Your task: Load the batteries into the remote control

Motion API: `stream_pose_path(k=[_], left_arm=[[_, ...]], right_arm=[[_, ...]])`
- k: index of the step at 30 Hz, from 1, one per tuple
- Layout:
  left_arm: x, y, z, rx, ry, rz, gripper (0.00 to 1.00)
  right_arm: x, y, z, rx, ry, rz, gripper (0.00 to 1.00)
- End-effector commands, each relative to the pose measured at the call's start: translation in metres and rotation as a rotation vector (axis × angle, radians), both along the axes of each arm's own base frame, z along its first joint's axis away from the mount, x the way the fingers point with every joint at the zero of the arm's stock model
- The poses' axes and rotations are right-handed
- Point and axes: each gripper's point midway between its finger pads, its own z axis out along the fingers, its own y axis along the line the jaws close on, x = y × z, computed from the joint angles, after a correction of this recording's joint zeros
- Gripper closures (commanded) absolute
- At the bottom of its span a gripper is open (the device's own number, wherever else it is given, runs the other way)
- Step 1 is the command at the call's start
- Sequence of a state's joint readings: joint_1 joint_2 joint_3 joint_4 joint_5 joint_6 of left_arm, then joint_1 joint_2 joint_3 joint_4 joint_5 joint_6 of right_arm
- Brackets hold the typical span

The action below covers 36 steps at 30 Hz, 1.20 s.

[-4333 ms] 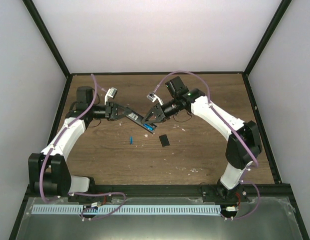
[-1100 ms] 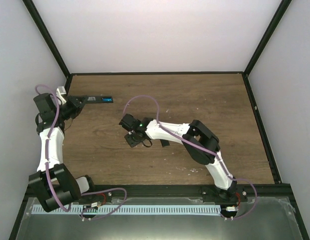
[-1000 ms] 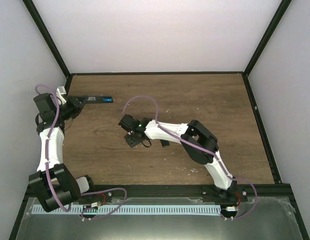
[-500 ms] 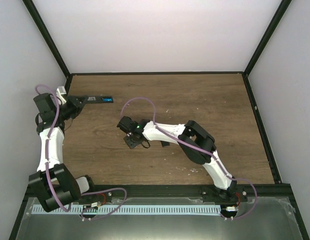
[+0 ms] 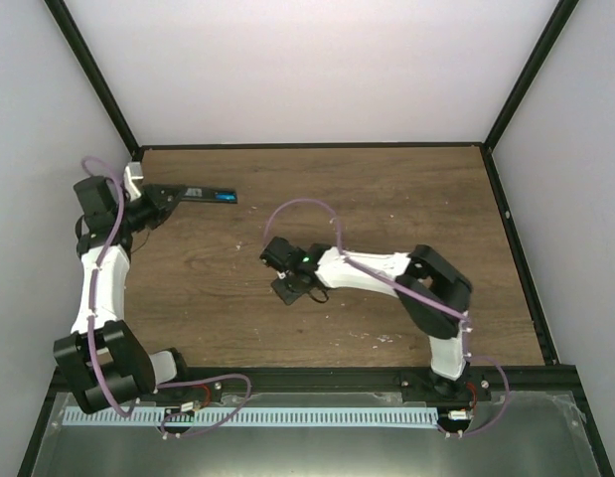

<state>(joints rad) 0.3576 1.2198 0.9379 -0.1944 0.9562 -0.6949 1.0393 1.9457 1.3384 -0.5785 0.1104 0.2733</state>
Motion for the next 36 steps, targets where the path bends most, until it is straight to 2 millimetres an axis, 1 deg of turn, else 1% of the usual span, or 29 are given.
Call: stream_pose_path(k=[1, 2, 4, 5, 7, 10, 13, 18, 22, 27, 31, 36], left_arm=[[-0.001, -0.039, 0.027, 0.028, -0.100, -0.201, 1.00], [-0.003, -0.045, 0.028, 0.024, -0.105, -0.234, 1.00], [-0.007, -0.057, 0.029, 0.018, -0.116, -0.298, 1.00], [-0.010, -0.064, 0.030, 0.015, -0.122, -0.336, 1.00], [-0.017, -0.079, 0.027, 0.014, -0.120, -0.402, 1.00], [-0.028, -0.102, 0.021, 0.030, -0.108, -0.502, 1.00], [-0.038, -0.121, 0.014, 0.036, -0.090, -0.582, 1.00], [-0.052, -0.143, -0.001, 0.043, -0.053, -0.676, 1.00], [-0.062, -0.156, -0.010, 0.025, -0.030, -0.735, 1.00], [-0.073, -0.169, -0.011, 0.009, -0.031, -0.792, 1.00], [-0.075, -0.173, -0.011, -0.009, -0.030, -0.813, 1.00], [-0.079, -0.176, -0.009, -0.026, -0.029, -0.831, 1.00]], right_arm=[[0.006, -0.014, 0.068, 0.130, -0.066, 0.067, 0.99], [0.010, -0.022, 0.081, 0.137, -0.085, 0.065, 0.99], [0.009, -0.033, 0.109, 0.161, -0.110, 0.106, 0.99], [0.012, -0.040, 0.122, 0.161, -0.134, 0.102, 0.99], [0.011, -0.051, 0.148, 0.182, -0.149, 0.120, 0.99], [0.009, -0.062, 0.171, 0.167, -0.140, 0.127, 0.99], [0.004, -0.069, 0.186, 0.143, -0.124, 0.131, 0.99], [-0.007, -0.066, 0.207, 0.159, -0.064, 0.158, 0.99], [-0.013, -0.066, 0.207, 0.130, -0.006, 0.169, 0.99], [-0.017, -0.063, 0.205, 0.119, 0.052, 0.173, 0.99], [-0.018, -0.062, 0.200, 0.095, 0.089, 0.164, 0.99], [-0.013, -0.059, 0.199, 0.081, 0.089, 0.153, 0.99]])
